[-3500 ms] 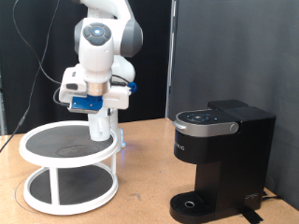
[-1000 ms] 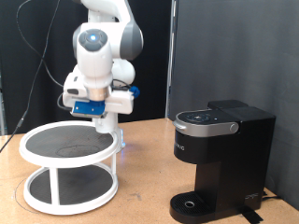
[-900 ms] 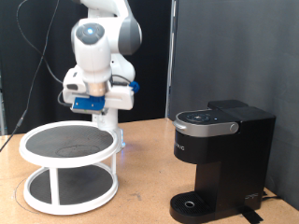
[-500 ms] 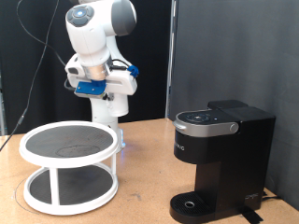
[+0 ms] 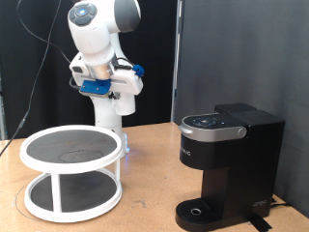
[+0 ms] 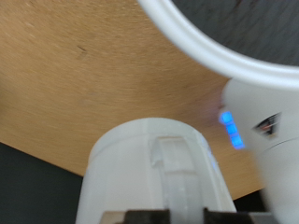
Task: Make a cup of coffee with the keurig machine
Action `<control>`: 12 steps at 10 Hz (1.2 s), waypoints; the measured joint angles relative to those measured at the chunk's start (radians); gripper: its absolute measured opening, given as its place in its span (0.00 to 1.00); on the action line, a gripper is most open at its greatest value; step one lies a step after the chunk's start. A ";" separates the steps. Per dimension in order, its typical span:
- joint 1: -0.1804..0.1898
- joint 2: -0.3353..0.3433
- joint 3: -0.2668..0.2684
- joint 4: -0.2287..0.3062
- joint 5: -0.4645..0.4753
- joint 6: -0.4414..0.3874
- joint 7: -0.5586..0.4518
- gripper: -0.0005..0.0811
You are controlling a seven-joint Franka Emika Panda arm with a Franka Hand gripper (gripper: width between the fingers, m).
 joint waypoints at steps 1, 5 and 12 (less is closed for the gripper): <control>-0.009 -0.006 0.001 -0.021 0.055 0.031 0.095 0.01; -0.030 -0.056 0.005 -0.099 0.186 0.144 0.324 0.01; -0.038 -0.098 0.058 -0.216 0.363 0.431 0.745 0.01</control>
